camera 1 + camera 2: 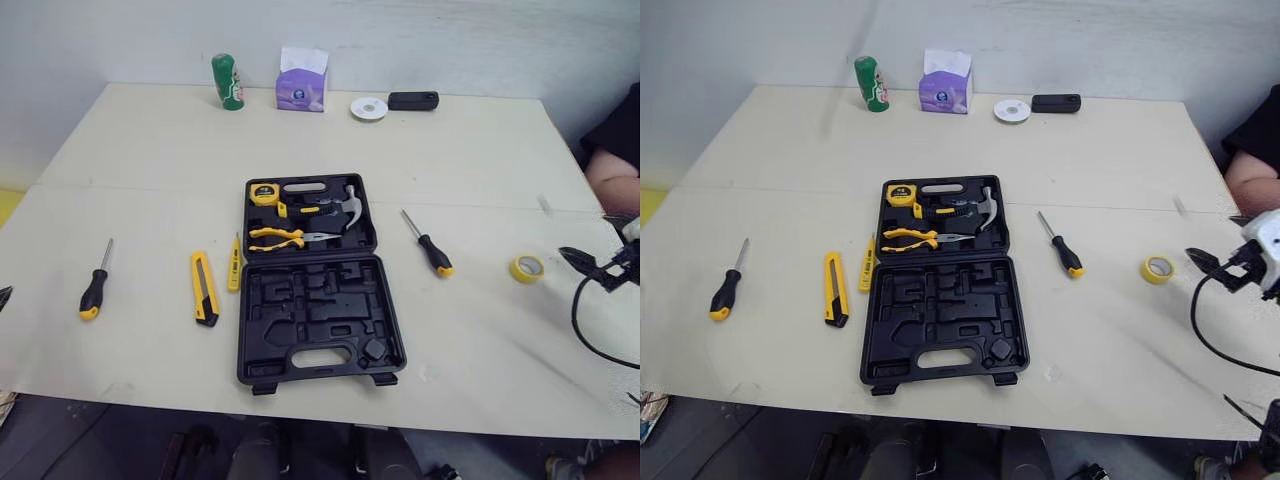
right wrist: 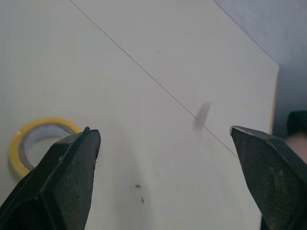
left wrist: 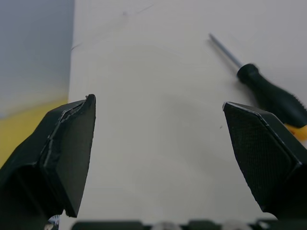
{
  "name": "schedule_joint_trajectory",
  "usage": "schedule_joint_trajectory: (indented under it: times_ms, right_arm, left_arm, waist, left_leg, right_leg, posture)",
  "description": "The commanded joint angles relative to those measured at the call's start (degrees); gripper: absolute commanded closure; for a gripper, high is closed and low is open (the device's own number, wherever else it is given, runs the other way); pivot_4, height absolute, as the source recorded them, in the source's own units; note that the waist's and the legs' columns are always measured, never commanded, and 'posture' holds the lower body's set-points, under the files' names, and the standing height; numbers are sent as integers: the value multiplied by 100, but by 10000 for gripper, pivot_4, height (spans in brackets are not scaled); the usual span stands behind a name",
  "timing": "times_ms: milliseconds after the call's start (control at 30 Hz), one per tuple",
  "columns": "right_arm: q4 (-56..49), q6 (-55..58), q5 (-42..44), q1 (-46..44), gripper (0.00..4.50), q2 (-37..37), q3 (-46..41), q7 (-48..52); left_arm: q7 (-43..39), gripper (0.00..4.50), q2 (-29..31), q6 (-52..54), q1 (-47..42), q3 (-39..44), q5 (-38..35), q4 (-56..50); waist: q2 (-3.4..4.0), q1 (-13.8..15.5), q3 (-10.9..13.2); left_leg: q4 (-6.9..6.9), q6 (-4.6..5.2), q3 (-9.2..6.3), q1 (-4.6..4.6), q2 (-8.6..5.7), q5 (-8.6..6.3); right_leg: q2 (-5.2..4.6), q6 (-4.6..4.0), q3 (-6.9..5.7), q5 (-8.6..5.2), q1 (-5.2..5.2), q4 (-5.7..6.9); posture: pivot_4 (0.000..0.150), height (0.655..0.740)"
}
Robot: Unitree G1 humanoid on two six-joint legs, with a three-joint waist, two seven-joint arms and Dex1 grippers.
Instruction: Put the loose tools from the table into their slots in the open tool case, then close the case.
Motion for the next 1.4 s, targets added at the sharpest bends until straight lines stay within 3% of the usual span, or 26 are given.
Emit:
schedule_joint_trajectory:
  times_ms: [33,233,467,633,733,967,1000,1400]
  right_arm:
    - [-451,49,186,-117,0,-19,-62,249]
    - [-907,335,240,-422,0,253,128,640]
    - [-2489,1732,626,-502,0,879,724,1596]
    - [-3097,2387,632,-507,0,1146,1058,1791]
    - [-3200,2421,541,-566,9673,1306,1304,1940]
    - [-2814,1873,78,-837,45000,1703,1691,1740]
    - [-2728,1764,-4,-881,45000,1757,1732,1684]
    - [-2095,1096,-612,-1192,45000,2104,2060,1215]
  left_arm:
    - [-9,383,-41,186,-97,-68,-130,-573]
    - [-33,383,-203,597,-188,-212,-213,-1371]
    - [-164,383,-564,2116,-22,-829,-848,-3696]
    - [130,383,-766,2827,-241,-1278,-958,-4604]
    - [233,9347,-866,2915,-487,-1670,-729,-4681]
    - [541,42888,-1148,3456,-1035,-2553,-420,-4619]
    - [529,44491,-1214,3513,-1121,-2684,-421,-4617]
    - [562,44491,-1909,4163,-2001,-3464,-347,-4043]
  waist:
    - [1,5,1]
    - [0,-8,1]
    - [0,19,3]
    - [0,77,3]
    - [0,98,3]
    - [0,168,3]
    - [0,173,3]
    - [0,174,3]
  left_leg:
    - [0,1,0,-1,0,0]
    - [1,2,3,-3,2,2]
    - [5,3,-2,-5,2,4]
    - [8,3,-16,-18,1,6]
    - [12,2,-15,-18,2,6]
    - [18,2,-14,-24,1,7]
    - [19,2,-13,-27,1,6]
    - [91,4,-32,-69,13,5]
  right_leg:
    - [0,0,0,0,0,-1]
    - [2,0,-3,0,-1,-3]
    - [1,0,0,0,-1,3]
    - [2,0,5,0,-2,-2]
    - [6,0,0,0,-2,-3]
    - [9,0,-4,0,-8,-2]
    - [9,0,-4,0,-10,-2]
    - [31,3,-8,2,-16,13]
  posture:
    - [1500,7400]
    - [1500,7400]
    - [1500,7400]
    - [1500,7400]
    - [1500,7400]
    - [1500,7400]
    - [1500,7400]
    - [1500,7400]
